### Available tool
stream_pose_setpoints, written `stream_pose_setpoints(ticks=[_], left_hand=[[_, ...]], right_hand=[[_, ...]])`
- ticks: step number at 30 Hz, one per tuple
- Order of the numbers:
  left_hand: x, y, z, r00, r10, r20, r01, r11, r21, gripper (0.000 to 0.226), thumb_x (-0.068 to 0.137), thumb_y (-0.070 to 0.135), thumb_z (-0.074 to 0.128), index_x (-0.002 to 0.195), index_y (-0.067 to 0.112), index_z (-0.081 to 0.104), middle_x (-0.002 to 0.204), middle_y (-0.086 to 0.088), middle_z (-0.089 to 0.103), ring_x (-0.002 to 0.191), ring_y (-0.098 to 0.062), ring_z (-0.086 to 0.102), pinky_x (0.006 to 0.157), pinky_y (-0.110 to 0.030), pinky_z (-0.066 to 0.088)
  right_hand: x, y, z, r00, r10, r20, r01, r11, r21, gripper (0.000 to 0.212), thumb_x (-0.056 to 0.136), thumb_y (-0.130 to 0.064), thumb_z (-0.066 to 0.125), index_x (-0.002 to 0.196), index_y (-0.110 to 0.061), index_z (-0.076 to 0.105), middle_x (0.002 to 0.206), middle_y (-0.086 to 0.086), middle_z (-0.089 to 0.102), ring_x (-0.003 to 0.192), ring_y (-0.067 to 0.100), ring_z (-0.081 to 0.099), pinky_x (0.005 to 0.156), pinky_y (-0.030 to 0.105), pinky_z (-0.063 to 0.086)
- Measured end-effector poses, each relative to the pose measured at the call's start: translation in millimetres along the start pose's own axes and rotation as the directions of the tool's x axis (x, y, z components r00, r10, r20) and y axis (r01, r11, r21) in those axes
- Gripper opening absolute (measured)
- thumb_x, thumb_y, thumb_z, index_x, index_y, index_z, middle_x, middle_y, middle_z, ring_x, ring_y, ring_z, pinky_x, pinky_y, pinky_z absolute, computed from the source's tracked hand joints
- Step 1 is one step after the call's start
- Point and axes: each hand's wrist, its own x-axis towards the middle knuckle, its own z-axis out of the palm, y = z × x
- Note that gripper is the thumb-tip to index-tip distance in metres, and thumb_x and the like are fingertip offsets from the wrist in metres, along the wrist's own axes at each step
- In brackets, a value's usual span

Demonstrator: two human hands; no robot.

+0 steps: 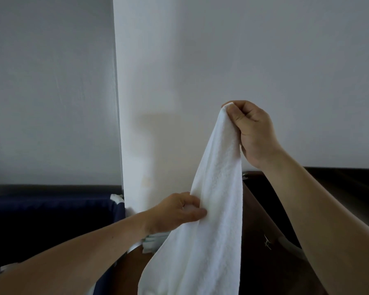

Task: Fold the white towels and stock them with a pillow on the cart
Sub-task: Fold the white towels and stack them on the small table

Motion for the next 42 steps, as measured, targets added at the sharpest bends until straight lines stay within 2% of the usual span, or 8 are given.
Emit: stream_pose_setpoints(ticks=[3, 6, 11, 18, 25, 29, 34, 42], left_hand=[[-2, -4, -3, 0.999, -0.023, 0.045, 0.023, 1.000, -0.001, 0.033, 0.077, 0.048, 0.075, 0.062, 0.026, 0.056, 0.083, -0.006, 0.052, 0.081, -0.020, 0.053, 0.080, -0.035, 0.045], [-6, -8, -10, 0.999, -0.018, 0.042, 0.024, 0.988, -0.151, 0.037, 0.077, 0.044, 0.077, 0.073, 0.013, 0.057, 0.086, -0.010, 0.050, 0.084, -0.022, 0.050, 0.083, -0.039, 0.041], [-6, -8, -26, 0.991, 0.029, -0.129, -0.050, 0.986, -0.161, 0.036, 0.084, 0.031, 0.062, 0.090, -0.004, 0.058, 0.084, -0.007, 0.059, 0.082, -0.021, 0.055, 0.083, -0.042, 0.046], [-11, -17, -14, 0.977, 0.098, -0.189, -0.074, 0.989, 0.128, 0.020, 0.084, 0.021, 0.071, 0.070, 0.028, 0.060, 0.064, 0.010, 0.052, 0.059, -0.004, 0.044, 0.060, -0.018, 0.041], [-7, -34, 29, 0.975, 0.062, -0.214, -0.013, 0.975, 0.222, 0.014, 0.081, 0.016, 0.066, 0.080, 0.002, 0.064, 0.072, 0.006, 0.055, 0.058, -0.002, 0.045, 0.059, -0.022, 0.042], [-7, -41, 38, 0.992, -0.082, -0.094, 0.087, 0.995, 0.049, 0.014, 0.093, 0.024, 0.065, 0.082, 0.024, 0.073, 0.084, 0.005, 0.071, 0.071, -0.001, 0.062, 0.067, -0.019, 0.050], [-14, -50, 32, 0.983, -0.170, -0.069, 0.154, 0.969, -0.192, 0.014, 0.095, 0.019, 0.067, 0.086, 0.016, 0.077, 0.085, 0.002, 0.075, 0.078, -0.009, 0.069, 0.072, -0.021, 0.053], [-13, -43, 15, 0.964, -0.165, -0.207, 0.147, 0.984, -0.099, 0.021, 0.088, 0.023, 0.058, 0.067, 0.024, 0.059, 0.064, 0.006, 0.057, 0.060, -0.010, 0.052, 0.059, -0.025, 0.044]], right_hand=[[-1, 1, -9, 1.000, 0.010, -0.019, -0.010, 1.000, 0.007, 0.013, 0.088, -0.033, 0.062, 0.087, -0.026, 0.073, 0.085, -0.013, 0.072, 0.085, 0.004, 0.065, 0.077, 0.022, 0.052], [-2, 6, -23, 0.998, 0.036, -0.058, -0.037, 0.999, -0.021, 0.014, 0.088, -0.037, 0.062, 0.084, -0.031, 0.074, 0.085, -0.013, 0.071, 0.085, 0.005, 0.065, 0.076, 0.023, 0.052], [-1, 13, -39, 0.985, 0.068, -0.161, -0.072, 0.997, -0.016, 0.015, 0.086, -0.039, 0.063, 0.078, -0.037, 0.075, 0.083, -0.015, 0.071, 0.083, 0.003, 0.066, 0.075, 0.025, 0.051], [2, 14, -43, 0.982, 0.083, -0.169, -0.086, 0.996, -0.012, 0.015, 0.085, -0.039, 0.062, 0.081, -0.038, 0.076, 0.084, -0.015, 0.072, 0.083, 0.003, 0.066, 0.076, 0.026, 0.050], [0, 1, -20, 0.995, 0.051, -0.084, -0.051, 0.999, 0.008, 0.014, 0.084, -0.038, 0.062, 0.079, -0.032, 0.074, 0.082, -0.016, 0.071, 0.083, 0.000, 0.065, 0.073, 0.017, 0.051], [3, -2, -27, 0.992, 0.058, -0.113, -0.059, 0.998, -0.005, 0.014, 0.084, -0.039, 0.062, 0.083, -0.031, 0.073, 0.085, -0.016, 0.072, 0.086, 0.001, 0.066, 0.078, 0.023, 0.050], [3, 9, -44, 0.975, 0.089, -0.203, -0.098, 0.994, -0.036, 0.015, 0.087, -0.038, 0.062, 0.080, -0.034, 0.074, 0.085, -0.017, 0.072, 0.085, 0.001, 0.065, 0.080, 0.026, 0.049], [9, 8, -63, 0.917, 0.085, -0.389, -0.128, 0.988, -0.087, 0.014, 0.092, -0.037, 0.059, 0.083, -0.030, 0.068, 0.086, -0.013, 0.068, 0.083, 0.006, 0.063, 0.074, 0.026, 0.052]])
